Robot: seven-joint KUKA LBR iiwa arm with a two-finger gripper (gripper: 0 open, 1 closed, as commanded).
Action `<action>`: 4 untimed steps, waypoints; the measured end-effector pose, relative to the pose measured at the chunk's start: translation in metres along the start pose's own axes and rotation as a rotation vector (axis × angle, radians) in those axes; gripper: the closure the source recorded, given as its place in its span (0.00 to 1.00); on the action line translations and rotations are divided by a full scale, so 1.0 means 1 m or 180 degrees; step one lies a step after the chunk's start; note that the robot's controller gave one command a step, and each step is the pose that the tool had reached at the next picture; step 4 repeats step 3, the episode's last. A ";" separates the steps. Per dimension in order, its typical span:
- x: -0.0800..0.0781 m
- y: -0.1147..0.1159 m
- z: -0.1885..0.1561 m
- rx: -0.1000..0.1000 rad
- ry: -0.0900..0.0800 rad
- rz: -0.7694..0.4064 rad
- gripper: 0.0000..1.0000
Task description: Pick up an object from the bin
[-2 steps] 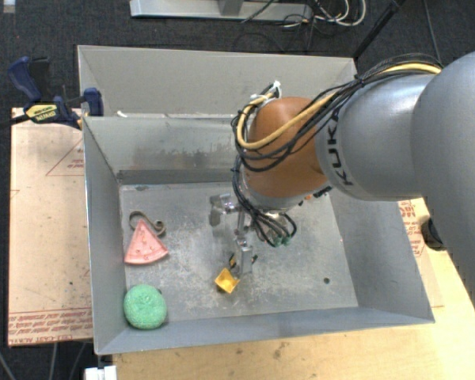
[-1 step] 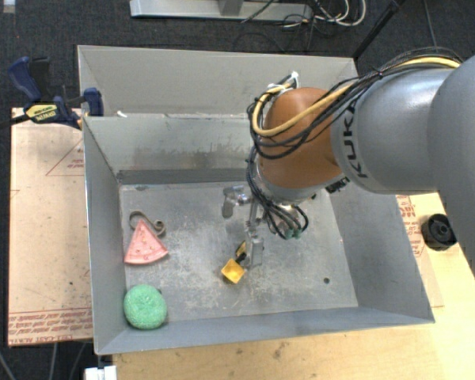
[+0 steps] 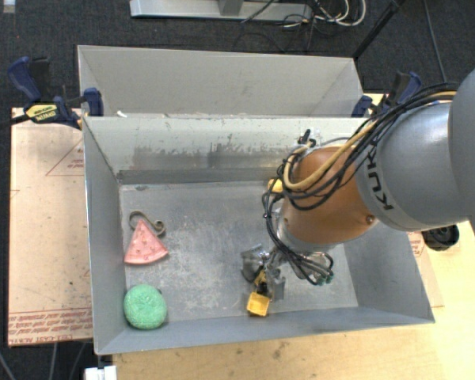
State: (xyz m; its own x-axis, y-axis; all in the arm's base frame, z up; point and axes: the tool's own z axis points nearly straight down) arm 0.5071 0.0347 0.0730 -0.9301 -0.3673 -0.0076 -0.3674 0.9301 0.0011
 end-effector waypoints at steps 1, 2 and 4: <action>0.000 0.000 0.000 0.0000 0.0000 0.0001 1.00; -0.008 -0.040 -0.001 -0.0010 0.0002 -0.0059 1.00; 0.000 -0.011 -0.185 0.0010 -0.0007 0.0039 1.00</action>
Offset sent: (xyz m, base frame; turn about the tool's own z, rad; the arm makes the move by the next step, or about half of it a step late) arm 0.0237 -0.0447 -0.0021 -0.0175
